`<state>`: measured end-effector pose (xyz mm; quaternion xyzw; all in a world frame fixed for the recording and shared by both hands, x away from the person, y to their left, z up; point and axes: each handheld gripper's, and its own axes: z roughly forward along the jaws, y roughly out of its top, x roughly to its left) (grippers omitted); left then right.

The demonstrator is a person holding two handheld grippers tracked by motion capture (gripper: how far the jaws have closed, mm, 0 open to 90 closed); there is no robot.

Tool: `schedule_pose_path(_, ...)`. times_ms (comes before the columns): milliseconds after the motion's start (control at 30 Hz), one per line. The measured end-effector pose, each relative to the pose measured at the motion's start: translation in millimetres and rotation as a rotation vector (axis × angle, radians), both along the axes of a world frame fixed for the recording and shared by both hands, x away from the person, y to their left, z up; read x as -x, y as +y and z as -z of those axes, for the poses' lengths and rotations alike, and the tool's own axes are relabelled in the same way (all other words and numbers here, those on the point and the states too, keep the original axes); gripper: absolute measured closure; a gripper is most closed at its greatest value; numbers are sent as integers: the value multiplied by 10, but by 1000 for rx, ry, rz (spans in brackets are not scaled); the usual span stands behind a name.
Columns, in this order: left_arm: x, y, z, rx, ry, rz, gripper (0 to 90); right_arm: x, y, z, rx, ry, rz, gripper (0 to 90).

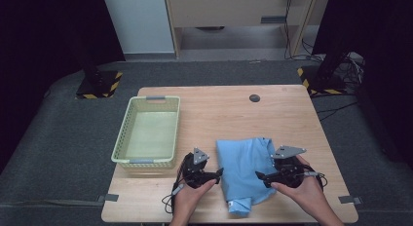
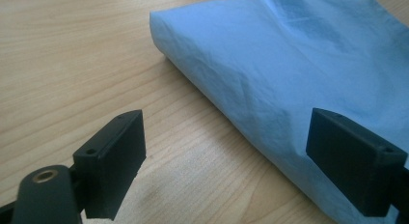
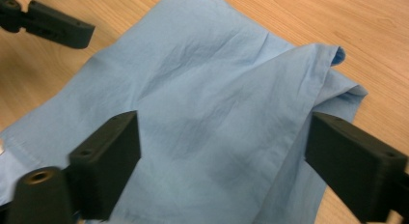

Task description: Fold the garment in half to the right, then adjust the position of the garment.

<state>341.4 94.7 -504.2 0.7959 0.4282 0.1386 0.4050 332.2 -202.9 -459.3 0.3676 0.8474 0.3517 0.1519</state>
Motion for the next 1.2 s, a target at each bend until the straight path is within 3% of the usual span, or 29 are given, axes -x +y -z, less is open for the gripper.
schedule_pose_path(233,5,-13,11,2,7,6,116,-56,127,-22,13,2,-34,54)
schedule_pose_path(500,19,6,36,1,19,3,113,-74,288,2,24,1,-89,55)
schedule_pose_path(833,33,56,48,3,21,-12,118,-17,635,278,48,41,-147,58)
schedule_pose_path(1200,29,70,50,6,23,-16,122,13,711,471,56,67,-157,63)
